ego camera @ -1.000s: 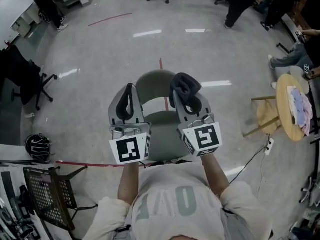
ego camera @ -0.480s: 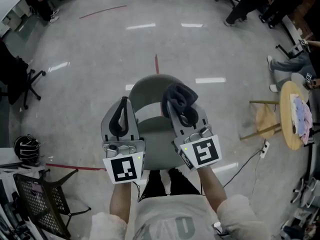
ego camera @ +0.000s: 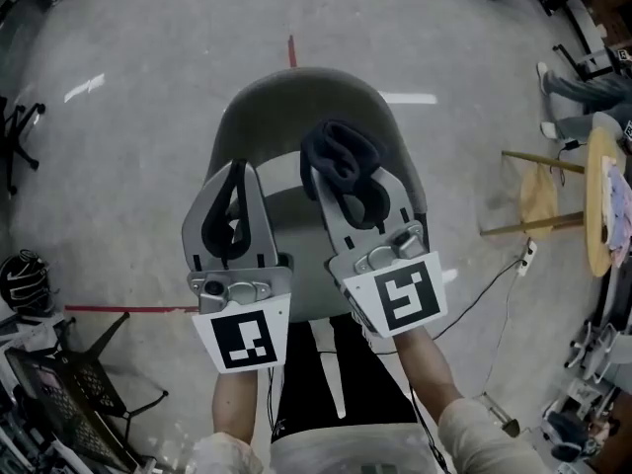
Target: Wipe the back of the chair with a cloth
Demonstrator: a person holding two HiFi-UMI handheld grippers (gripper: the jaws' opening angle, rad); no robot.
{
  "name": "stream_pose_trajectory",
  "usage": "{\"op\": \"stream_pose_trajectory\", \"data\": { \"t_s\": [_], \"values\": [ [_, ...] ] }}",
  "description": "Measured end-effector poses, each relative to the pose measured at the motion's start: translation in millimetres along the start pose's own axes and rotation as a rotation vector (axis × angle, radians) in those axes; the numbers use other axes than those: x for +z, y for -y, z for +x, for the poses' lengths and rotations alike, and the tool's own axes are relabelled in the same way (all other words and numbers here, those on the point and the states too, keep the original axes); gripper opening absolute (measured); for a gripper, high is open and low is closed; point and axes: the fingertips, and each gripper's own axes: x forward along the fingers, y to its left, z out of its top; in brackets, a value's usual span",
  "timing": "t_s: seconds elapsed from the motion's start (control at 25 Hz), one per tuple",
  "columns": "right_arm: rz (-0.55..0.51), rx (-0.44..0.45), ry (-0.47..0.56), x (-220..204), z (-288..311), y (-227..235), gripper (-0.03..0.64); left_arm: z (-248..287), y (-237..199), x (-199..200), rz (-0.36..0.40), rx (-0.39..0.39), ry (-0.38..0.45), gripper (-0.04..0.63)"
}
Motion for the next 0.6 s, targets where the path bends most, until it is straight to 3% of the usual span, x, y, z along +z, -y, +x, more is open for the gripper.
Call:
{"op": "stream_pose_trajectory", "data": {
  "t_s": [0.24, 0.6],
  "values": [
    [-0.010, 0.002, -0.032, -33.2, 5.4, 7.1, 0.055, -1.4, 7.5, -33.8, -0.014, 0.010, -0.030, 0.015],
    [0.009, 0.023, -0.054, -39.6, 2.0, -5.9, 0.054, -13.8, 5.0, -31.5, -0.005, 0.029, -0.055, 0.015]
  ]
}}
